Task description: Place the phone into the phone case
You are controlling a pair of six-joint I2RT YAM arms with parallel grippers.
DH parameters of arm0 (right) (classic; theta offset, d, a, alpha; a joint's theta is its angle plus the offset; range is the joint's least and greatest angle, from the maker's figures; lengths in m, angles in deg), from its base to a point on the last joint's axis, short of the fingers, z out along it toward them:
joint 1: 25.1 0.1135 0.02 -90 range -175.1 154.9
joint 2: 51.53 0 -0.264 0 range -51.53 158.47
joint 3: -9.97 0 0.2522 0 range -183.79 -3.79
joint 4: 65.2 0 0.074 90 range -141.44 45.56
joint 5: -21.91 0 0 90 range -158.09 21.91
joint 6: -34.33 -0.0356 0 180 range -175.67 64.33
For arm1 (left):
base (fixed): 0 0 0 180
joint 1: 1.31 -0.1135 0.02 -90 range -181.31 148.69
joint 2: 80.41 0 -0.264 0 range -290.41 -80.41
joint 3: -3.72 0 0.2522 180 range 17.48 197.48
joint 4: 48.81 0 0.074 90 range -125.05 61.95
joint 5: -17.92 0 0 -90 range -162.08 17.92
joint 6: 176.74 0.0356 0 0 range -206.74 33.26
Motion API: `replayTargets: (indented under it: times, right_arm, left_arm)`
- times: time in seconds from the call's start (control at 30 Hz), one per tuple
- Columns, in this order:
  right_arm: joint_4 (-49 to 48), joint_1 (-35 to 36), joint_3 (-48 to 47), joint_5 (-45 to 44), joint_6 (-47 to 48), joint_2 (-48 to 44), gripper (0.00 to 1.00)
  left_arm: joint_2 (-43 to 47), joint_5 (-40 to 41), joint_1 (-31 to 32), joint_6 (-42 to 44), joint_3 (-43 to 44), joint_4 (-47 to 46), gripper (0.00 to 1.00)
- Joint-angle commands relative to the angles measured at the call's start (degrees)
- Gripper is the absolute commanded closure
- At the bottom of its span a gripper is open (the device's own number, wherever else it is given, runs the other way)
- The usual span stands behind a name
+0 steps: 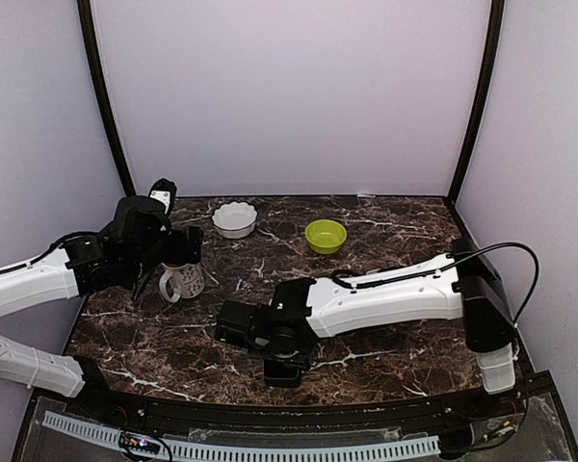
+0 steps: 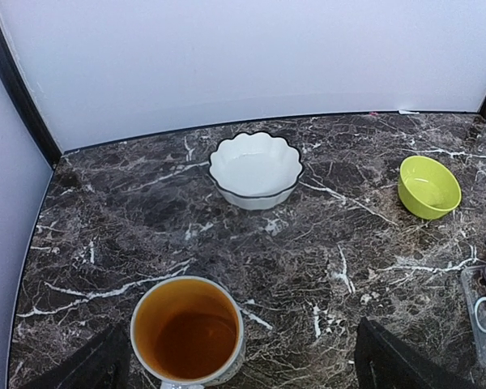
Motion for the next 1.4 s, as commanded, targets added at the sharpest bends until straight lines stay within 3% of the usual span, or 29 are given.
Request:
replayTargets:
  times: [0.0,0.63,1.37]
  right_arm:
    - [0.37,1.04,-1.21,0.58,-2.05,0.88,1.00]
    - [2.90,1.45,0.69,0.23,-6.02,3.51,1.00]
    - [5.99,-0.39,-6.68,-10.21,-2.62,3.49,1.00]
  left_arm:
    - [-0.50,0.65,0.17,0.90,-1.02,-1.70,0.01]
    - [0.26,-1.16,0.30,0.59,-1.06,-1.79,0.01]
    - [-0.81,-1.70,0.68,1.43,-0.83,-1.74,0.01]
